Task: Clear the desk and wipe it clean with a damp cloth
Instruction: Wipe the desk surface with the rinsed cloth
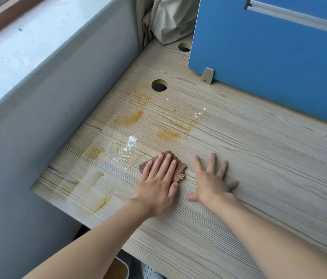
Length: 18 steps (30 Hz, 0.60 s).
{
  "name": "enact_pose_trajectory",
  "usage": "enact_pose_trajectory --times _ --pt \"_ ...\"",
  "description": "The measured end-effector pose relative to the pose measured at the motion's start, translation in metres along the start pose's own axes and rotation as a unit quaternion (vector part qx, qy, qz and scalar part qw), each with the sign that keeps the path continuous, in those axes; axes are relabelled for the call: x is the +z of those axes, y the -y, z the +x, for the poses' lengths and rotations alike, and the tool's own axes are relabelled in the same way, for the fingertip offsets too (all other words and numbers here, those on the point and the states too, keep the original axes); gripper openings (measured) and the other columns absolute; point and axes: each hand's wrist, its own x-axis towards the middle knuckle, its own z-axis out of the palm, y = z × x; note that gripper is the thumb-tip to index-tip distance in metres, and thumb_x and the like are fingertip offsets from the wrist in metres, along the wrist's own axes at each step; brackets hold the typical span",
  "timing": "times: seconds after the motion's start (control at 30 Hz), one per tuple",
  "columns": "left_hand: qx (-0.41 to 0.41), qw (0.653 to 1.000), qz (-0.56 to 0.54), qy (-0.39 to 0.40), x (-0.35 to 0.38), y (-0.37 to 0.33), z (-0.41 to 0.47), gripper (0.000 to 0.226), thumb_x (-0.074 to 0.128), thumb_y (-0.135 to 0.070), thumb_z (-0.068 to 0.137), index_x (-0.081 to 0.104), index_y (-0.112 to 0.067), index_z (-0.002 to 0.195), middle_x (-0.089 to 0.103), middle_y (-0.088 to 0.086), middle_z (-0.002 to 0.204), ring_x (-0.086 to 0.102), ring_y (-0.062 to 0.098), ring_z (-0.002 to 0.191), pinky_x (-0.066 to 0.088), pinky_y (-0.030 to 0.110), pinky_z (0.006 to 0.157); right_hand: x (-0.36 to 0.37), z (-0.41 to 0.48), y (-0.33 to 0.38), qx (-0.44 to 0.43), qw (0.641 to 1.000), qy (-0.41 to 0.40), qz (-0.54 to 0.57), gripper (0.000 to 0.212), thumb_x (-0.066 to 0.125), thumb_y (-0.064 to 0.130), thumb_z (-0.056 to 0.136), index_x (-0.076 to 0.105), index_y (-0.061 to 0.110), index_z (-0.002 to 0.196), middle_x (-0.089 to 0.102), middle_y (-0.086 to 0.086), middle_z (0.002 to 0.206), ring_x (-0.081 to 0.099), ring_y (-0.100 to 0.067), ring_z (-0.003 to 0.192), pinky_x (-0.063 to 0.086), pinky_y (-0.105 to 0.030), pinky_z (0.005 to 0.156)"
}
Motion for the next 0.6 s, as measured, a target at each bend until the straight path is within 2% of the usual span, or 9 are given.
enact_pose_trajectory --times 0.1,0.2,0.33,0.47,0.6 --pt "-0.023 1.000 -0.015 -0.015 -0.010 0.007 0.022 0.068 -0.007 -0.057 0.096 -0.015 -0.027 0.157 -0.023 -0.007 0.163 -0.031 0.013 0.146 -0.018 0.038 0.121 0.000 0.000 -0.001 -0.004 1.000 0.004 0.001 0.125 0.082 0.052 0.075 -0.015 0.043 0.154 -0.029 -0.009 0.161 -0.021 -0.046 0.148 0.021 -0.081 0.104" --pt "-0.058 0.998 -0.027 -0.015 -0.017 0.001 0.037 0.064 0.001 -0.053 0.101 -0.017 -0.024 0.156 -0.030 -0.004 0.158 -0.032 0.018 0.145 -0.020 0.040 0.120 0.001 0.000 -0.002 0.000 1.000 0.005 0.001 0.125 0.082 0.052 0.074 -0.015 0.044 0.154 -0.030 -0.008 0.161 -0.022 -0.045 0.148 0.020 -0.081 0.104" --pt "0.005 1.000 0.005 0.000 -0.006 -0.008 0.019 0.073 -0.013 -0.059 0.092 -0.018 -0.025 0.156 -0.027 -0.004 0.161 -0.034 0.017 0.145 -0.018 0.041 0.121 -0.001 0.002 -0.001 -0.001 1.000 0.010 0.009 0.125 0.082 0.053 0.074 -0.014 0.045 0.153 -0.030 -0.008 0.162 -0.023 -0.045 0.148 0.019 -0.081 0.104" --pt "-0.008 1.000 -0.008 -0.010 -0.011 -0.001 0.033 0.071 -0.014 -0.058 0.092 -0.017 -0.028 0.156 -0.024 -0.006 0.163 -0.031 0.014 0.146 -0.017 0.039 0.121 0.000 0.001 -0.002 -0.007 1.000 0.010 -0.002 0.125 0.082 0.056 0.073 -0.014 0.046 0.153 -0.028 -0.008 0.162 -0.021 -0.045 0.148 0.022 -0.079 0.104" --pt "-0.053 0.998 -0.020 -0.010 -0.020 -0.009 0.047 0.065 0.002 -0.053 0.101 -0.018 -0.022 0.155 -0.030 -0.002 0.159 -0.034 0.019 0.144 -0.020 0.040 0.120 -0.019 0.012 -0.017 -0.017 1.000 -0.011 0.018 0.113 0.082 0.061 0.069 0.003 0.048 0.150 -0.011 -0.004 0.162 -0.006 -0.040 0.149 0.031 -0.071 0.105"
